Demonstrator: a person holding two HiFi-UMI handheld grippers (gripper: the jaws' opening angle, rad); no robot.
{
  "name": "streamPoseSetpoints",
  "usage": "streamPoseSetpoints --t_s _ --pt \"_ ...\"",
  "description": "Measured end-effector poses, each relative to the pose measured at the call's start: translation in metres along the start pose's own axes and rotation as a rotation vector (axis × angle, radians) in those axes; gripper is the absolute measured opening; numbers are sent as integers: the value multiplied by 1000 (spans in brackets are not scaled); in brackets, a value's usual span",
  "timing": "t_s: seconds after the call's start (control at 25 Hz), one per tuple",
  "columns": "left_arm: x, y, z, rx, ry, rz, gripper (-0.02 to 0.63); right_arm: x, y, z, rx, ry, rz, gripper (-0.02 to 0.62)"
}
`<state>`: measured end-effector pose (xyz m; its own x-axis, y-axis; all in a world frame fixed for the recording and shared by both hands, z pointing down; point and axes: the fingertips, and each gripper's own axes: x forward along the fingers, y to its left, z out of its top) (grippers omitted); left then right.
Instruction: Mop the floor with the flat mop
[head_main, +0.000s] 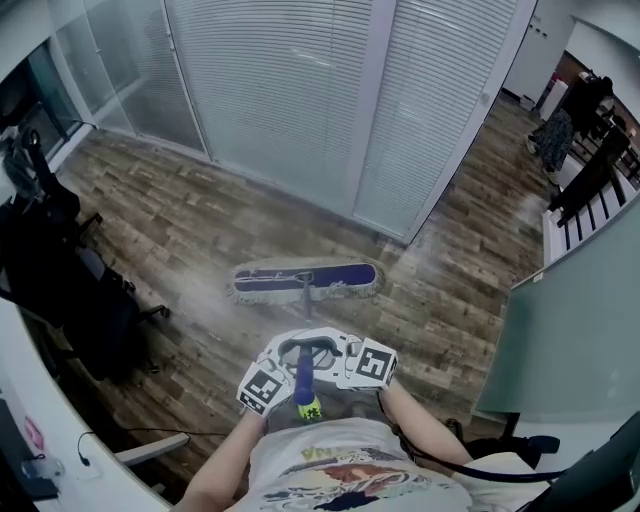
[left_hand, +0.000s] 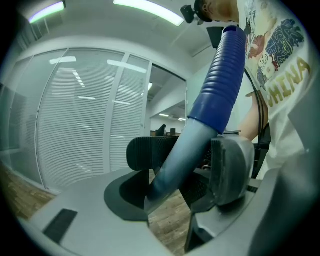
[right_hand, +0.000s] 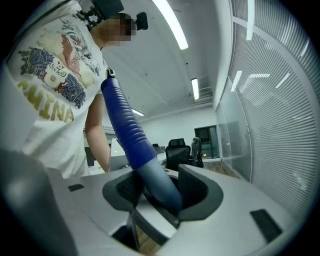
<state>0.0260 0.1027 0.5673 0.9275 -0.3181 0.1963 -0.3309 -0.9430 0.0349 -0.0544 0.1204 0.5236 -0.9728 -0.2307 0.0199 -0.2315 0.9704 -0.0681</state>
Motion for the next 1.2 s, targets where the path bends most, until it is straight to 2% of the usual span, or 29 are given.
streamPoseSetpoints --t_s 0.16,0.36,0.56,0.92,1.2 --pt "13 42 -13 -12 23 3 158 11 -41 -7 14 10 -4 201" --pt "46 91 2 -3 8 -9 158 12 -104 -3 21 31 -23 202" --pt "75 161 1 -13 27 8 160 21 -174 1 25 -8 5 202" --pt "162 283 35 -22 39 -1 163 11 -326 18 43 -28 12 206" --pt "231 352 45 -9 49 -54 173 -8 -426 17 75 -38 -26 209"
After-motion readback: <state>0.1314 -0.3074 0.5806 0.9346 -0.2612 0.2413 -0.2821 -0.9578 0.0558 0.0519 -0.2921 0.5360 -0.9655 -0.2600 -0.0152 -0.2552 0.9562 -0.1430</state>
